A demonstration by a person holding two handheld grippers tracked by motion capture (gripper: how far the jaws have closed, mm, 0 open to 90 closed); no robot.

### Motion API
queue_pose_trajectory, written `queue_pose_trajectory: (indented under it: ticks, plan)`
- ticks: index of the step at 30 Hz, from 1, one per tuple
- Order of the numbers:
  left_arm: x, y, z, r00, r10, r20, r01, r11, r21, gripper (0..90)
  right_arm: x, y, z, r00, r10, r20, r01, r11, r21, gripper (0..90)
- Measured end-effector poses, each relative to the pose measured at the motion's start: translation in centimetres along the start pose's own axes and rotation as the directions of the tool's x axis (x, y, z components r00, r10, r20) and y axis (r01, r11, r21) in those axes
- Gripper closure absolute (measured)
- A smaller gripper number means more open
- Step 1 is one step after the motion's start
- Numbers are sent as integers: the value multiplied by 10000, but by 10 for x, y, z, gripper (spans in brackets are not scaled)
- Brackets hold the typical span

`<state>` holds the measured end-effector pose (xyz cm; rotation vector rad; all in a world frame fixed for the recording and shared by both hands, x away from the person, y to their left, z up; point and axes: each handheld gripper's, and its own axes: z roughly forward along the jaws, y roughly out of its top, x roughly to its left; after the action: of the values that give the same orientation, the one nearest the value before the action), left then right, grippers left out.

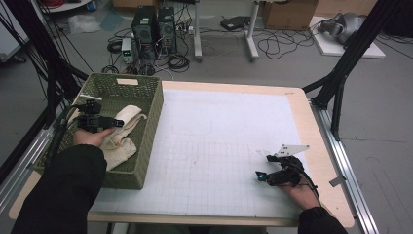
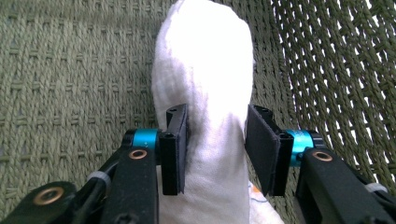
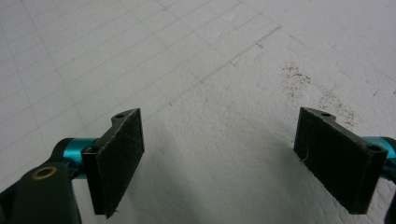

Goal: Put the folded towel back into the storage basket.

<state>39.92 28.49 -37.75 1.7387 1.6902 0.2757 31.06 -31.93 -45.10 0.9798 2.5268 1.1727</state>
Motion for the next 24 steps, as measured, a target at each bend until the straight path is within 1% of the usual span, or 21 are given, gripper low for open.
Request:
queue_pose_trajectory:
  ticks: [3,6,10,12,16,17,19,23,24]
  plan:
    - [-1,1,-5,9998,216,-35,-216,9998,-5,557,0,0,0,10000,-5,-5,5,10000,15,153]
    - [0,1,-11,9985,551,-66,-550,9985,74,531,-1,0,0,10000,-8,-40,8,10000,-8,155]
    - [-2,0,-17,9952,974,12,-974,9950,201,518,-1,0,0,10000,-19,-19,19,10000,26,154]
    - [-3,-1,-19,9930,1183,47,-1184,9924,337,516,0,0,0,10000,-3,-9,3,10000,17,154]
    - [-4,-2,-25,9860,1666,63,-1667,9843,576,505,0,0,0,10000,2,-15,-2,10000,17,154]
    - [-4,-2,-26,9834,1811,58,-1811,9813,646,502,0,0,0,10000,11,-48,-11,10000,10,154]
    - [-4,-2,-29,9804,1970,65,-1969,9777,733,499,-1,0,0,10000,-12,-36,12,10000,36,154]
    - [-5,-3,-32,9722,2340,-54,-2321,9669,1057,489,-1,0,0,10000,8,-43,-8,10000,12,154]
    - [-5,-3,-33,9725,2331,-34,-2314,9669,1072,488,-1,0,0,10000,2,-34,-2,10000,18,154]
